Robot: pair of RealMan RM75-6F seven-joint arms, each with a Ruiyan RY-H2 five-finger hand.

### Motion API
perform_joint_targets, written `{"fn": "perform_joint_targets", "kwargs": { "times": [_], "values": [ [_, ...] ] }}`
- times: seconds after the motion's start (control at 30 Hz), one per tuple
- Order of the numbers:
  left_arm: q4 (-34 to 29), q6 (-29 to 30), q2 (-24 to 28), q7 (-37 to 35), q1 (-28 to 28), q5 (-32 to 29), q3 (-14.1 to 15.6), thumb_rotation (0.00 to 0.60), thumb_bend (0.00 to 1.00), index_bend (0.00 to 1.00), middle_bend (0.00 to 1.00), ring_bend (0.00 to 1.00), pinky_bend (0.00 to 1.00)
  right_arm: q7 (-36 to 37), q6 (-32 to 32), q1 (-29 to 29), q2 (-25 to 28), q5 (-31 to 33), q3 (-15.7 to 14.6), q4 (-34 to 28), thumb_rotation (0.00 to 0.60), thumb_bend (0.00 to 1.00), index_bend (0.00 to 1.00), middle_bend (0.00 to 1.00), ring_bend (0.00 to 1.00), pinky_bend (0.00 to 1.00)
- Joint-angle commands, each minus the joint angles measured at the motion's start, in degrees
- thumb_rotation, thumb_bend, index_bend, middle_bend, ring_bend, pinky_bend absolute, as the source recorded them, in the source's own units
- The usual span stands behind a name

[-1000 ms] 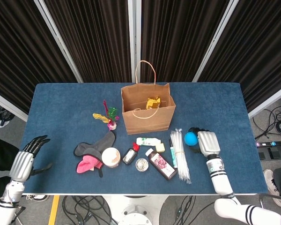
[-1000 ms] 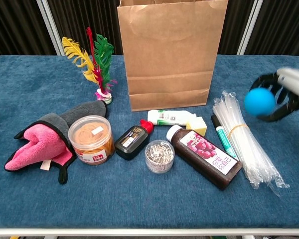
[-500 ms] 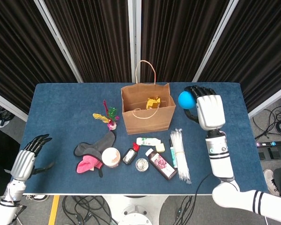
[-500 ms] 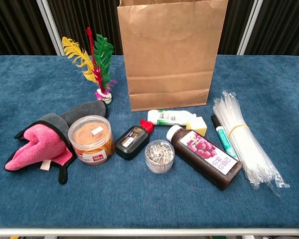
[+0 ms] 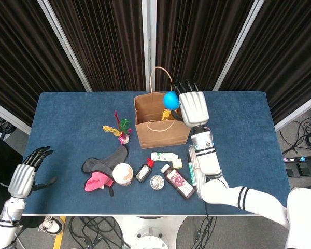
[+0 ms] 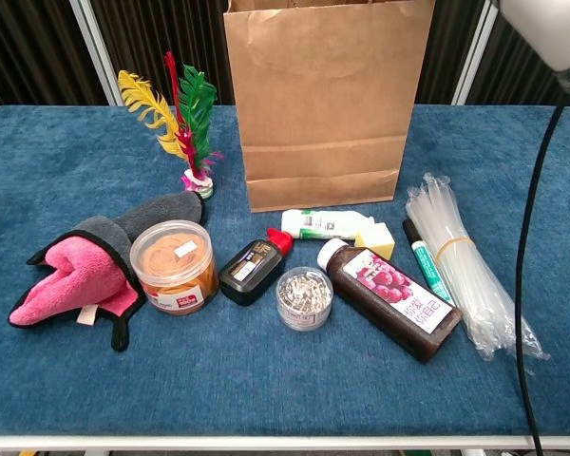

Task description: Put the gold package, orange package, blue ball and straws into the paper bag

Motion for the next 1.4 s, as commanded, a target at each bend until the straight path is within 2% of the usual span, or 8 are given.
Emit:
{"fn": "perform_joint_targets", "kwargs": {
  "times": [0.03, 0.33, 0.47, 0.57, 0.8, 0.97, 1.2, 1.4],
  "values": [
    [-0.1, 0.0, 0.0, 0.0, 0.0, 0.0, 0.0, 0.6, 0.24, 0.24, 0.23, 0.15, 0.24, 2.4, 0.2, -0.3, 0.6, -0.8, -0.5, -0.3, 0.6, 0.0, 0.03, 0.13, 0.0, 0.01],
    [-0.8, 0.0, 0.0, 0.3, -0.1, 0.5, 0.3, 0.6, 0.24, 0.24, 0.23, 0.15, 0.24, 6.3, 7.4, -6.5, 8.5, -6.1, -1.4, -10.2, 0.6, 0.0, 0.03, 0.16, 0.02, 0.02],
    [-1.2, -0.1, 0.0, 0.2, -0.1, 0.5, 0.4, 0.6, 0.24, 0.24, 0.23, 0.15, 0.24, 8.0, 9.6, -12.4, 14.3, -9.6, -5.9, -14.8, 0.6, 0.0, 0.04, 0.2, 0.06, 0.06],
    [-1.2, -0.1, -0.2, 0.3, -0.1, 0.6, 0.5, 0.6, 0.24, 0.24, 0.23, 0.15, 0.24, 10.6, 7.1, -16.2, 19.4, -13.2, -11.9, -15.6, 0.6, 0.0, 0.05, 0.21, 0.07, 0.07],
    [-1.4, 0.1, -0.5, 1.1, -0.2, 0.9, 0.5, 0.6, 0.24, 0.24, 0.23, 0.15, 0.24, 18.9, 4.3, -20.3, 24.4, -29.0, -24.0, -8.8, 0.6, 0.0, 0.08, 0.23, 0.09, 0.1],
    [-1.9, 0.4, -0.4, 1.8, -0.2, 1.1, 0.5, 0.6, 0.24, 0.24, 0.23, 0.15, 0.24, 23.8, 5.6, -21.3, 23.9, -39.4, -29.8, -2.7, 0.6, 0.0, 0.15, 0.24, 0.13, 0.15],
    [-2.0, 0.8, -0.5, 3.2, 0.0, 1.4, 0.7, 0.6, 0.24, 0.24, 0.23, 0.15, 0.24, 32.0, 2.8, -18.7, 20.4, -49.0, -35.5, 8.6, 0.6, 0.0, 0.15, 0.24, 0.13, 0.15],
    [-1.2, 1.1, -0.6, 4.2, -0.1, 1.9, 0.9, 0.6, 0.24, 0.24, 0.23, 0.15, 0.24, 33.6, 5.4, -15.6, 15.1, -57.3, -37.8, 20.2, 0.6, 0.0, 0.15, 0.23, 0.13, 0.15]
  ]
}}
